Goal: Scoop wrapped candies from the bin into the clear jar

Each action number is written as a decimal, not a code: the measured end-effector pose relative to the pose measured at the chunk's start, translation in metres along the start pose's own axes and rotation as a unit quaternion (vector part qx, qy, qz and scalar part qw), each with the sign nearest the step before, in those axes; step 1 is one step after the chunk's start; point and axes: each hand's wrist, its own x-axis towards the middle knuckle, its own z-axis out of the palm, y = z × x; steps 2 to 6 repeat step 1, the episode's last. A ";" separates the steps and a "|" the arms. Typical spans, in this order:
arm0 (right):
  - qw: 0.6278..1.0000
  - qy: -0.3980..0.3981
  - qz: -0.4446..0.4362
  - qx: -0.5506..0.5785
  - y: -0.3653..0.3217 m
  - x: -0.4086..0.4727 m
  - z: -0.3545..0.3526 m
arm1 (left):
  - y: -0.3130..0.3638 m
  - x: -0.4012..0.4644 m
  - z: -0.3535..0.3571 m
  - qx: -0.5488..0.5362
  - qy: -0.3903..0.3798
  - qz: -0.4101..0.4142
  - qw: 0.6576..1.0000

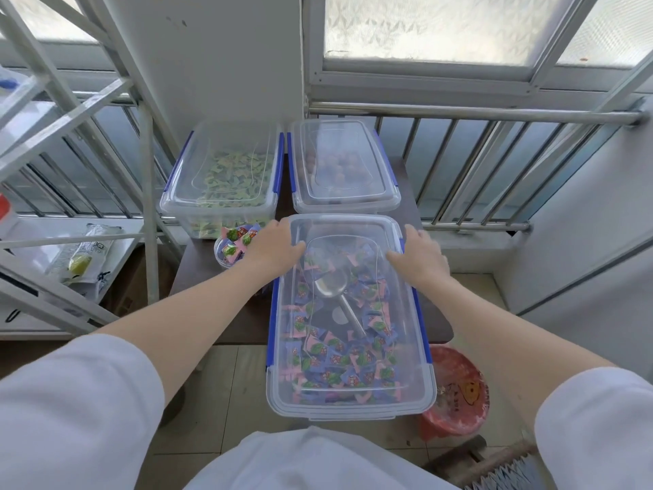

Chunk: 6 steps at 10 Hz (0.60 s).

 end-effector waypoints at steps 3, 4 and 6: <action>0.996 0.039 -0.078 -0.036 -0.015 0.005 -0.022 | 0.014 0.004 -0.019 0.026 0.027 0.055 0.998; 0.996 0.039 -0.078 -0.036 -0.015 0.005 -0.022 | 0.014 0.004 -0.019 0.026 0.027 0.055 0.998; 0.996 0.039 -0.078 -0.036 -0.015 0.005 -0.022 | 0.014 0.004 -0.019 0.026 0.027 0.055 0.998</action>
